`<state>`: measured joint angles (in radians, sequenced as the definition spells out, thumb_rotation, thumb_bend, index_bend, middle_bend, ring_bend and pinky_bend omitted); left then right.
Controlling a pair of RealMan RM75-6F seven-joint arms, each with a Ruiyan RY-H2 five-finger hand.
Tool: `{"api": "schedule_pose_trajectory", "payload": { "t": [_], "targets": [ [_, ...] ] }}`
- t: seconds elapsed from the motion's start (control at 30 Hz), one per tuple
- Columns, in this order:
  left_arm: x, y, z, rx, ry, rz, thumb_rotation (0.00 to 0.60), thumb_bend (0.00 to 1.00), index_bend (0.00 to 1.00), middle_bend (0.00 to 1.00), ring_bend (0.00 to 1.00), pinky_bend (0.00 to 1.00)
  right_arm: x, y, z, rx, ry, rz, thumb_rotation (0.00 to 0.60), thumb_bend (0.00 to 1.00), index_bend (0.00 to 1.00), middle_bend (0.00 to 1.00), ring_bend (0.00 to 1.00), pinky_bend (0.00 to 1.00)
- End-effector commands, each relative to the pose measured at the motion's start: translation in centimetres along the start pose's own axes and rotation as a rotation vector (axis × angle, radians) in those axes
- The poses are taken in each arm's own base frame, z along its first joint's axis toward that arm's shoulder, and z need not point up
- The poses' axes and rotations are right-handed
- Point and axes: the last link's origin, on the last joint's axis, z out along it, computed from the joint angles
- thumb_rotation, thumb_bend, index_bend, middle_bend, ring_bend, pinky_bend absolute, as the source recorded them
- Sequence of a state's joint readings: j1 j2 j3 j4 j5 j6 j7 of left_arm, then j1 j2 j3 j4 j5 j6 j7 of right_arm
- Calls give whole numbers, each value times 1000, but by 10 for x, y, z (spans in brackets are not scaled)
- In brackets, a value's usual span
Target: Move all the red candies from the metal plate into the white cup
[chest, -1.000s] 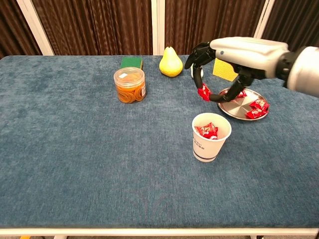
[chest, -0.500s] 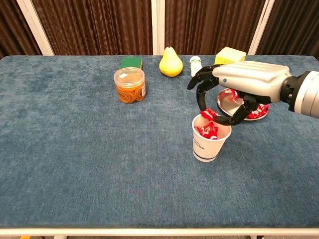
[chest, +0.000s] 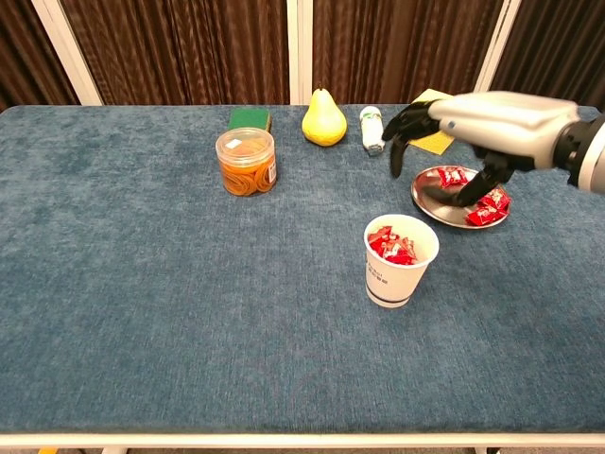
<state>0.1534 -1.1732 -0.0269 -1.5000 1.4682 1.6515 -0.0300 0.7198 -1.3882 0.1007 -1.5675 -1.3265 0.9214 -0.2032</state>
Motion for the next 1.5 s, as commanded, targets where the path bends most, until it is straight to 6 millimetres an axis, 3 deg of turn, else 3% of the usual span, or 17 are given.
{"api": "schedule_pose_trajectory", "payload": {
  "t": [0.03, 0.2, 0.37, 0.63, 0.93, 1.37, 1.5],
  "targets": [
    [-1, 0, 0, 1, -2, -1, 600, 69, 176, 110, 84, 147, 7, 31, 10, -120, 19, -18, 600, 325, 368, 123, 0, 0],
    [-2, 1, -1, 0, -3, -3, 600, 69, 176, 110, 84, 147, 1, 63, 28, -263, 9, -35, 600, 213, 372, 123, 0, 0],
    [-1, 0, -1, 2, -4, 1, 600, 70, 176, 110, 84, 147, -13, 79, 48, -341, -34, -62, 600, 202, 380, 124, 0, 0],
    [-1, -1, -2, 10, -7, 1, 600, 69, 176, 110, 84, 147, -32, 84, 73, -400, -78, -90, 600, 279, 416, 138, 0, 0],
    [-1, -3, -2, 16, -8, 1, 600, 70, 176, 110, 84, 147, -41, 86, 88, -430, -95, -97, 600, 282, 417, 137, 0, 0],
    [-2, -6, -4, 25, -12, -1, 600, 70, 176, 110, 84, 147, -48, 90, 92, -452, -117, -115, 600, 286, 434, 137, 0, 0],
    [-2, -6, -4, 24, -10, 0, 600, 70, 176, 110, 84, 147, -48, 90, 93, -451, -118, -114, 600, 235, 436, 140, 0, 0]
  ]
}}
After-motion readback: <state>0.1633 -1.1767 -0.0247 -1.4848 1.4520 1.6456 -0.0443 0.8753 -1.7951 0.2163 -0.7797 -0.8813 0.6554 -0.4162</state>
